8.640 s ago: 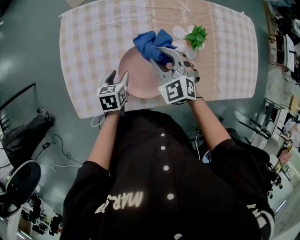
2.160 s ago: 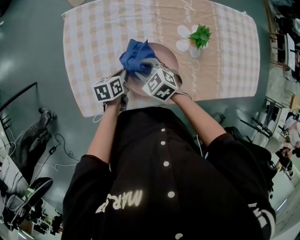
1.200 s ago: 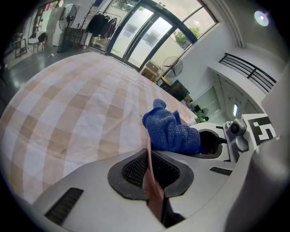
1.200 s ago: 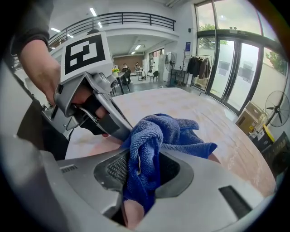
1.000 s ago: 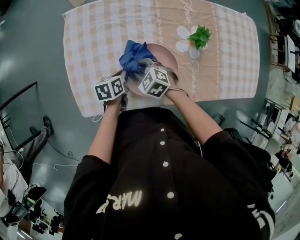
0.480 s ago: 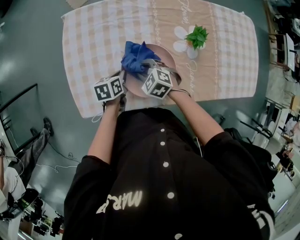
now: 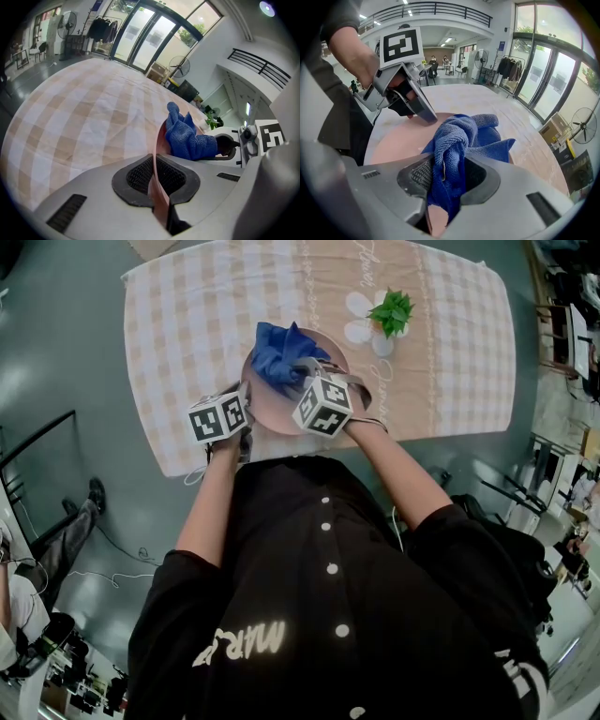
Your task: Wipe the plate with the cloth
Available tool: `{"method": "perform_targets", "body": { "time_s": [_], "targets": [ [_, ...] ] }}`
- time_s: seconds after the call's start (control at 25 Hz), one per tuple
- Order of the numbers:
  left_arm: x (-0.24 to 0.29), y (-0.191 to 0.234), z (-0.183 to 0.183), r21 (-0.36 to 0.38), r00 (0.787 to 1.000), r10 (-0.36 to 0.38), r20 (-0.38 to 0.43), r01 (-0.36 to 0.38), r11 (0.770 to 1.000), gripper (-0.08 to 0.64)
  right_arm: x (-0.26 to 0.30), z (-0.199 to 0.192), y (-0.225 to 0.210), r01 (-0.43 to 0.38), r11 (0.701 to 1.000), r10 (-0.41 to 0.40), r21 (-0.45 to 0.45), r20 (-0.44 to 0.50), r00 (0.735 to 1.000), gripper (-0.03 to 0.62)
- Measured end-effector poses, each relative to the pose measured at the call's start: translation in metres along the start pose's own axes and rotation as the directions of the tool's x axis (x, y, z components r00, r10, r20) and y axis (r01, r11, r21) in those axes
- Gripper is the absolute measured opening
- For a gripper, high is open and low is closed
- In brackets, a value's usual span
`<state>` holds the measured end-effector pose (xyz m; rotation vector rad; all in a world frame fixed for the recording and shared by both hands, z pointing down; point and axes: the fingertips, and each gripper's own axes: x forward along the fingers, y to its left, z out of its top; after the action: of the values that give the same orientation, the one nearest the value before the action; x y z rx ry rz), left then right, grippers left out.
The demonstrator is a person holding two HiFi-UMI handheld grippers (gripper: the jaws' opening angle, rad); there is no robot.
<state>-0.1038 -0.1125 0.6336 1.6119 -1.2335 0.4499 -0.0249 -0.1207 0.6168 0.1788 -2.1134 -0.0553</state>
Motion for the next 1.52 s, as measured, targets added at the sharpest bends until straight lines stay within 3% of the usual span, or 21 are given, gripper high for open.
{"method": "perform_targets", "body": {
  "time_s": [1.32, 1.52],
  "targets": [
    [-0.001, 0.000, -0.001, 0.022, 1.000, 0.005, -0.009, -0.005, 1.000, 0.029, -0.034, -0.066, -0.015, 0.049, 0.996, -0.060, -0.076, -0.157, 0.986, 0.126],
    [-0.001, 0.000, -0.001, 0.022, 1.000, 0.004, -0.008, -0.003, 1.000, 0.029, -0.036, -0.071, -0.019, 0.060, 0.998, -0.064, -0.032, -0.157, 0.986, 0.126]
  ]
}}
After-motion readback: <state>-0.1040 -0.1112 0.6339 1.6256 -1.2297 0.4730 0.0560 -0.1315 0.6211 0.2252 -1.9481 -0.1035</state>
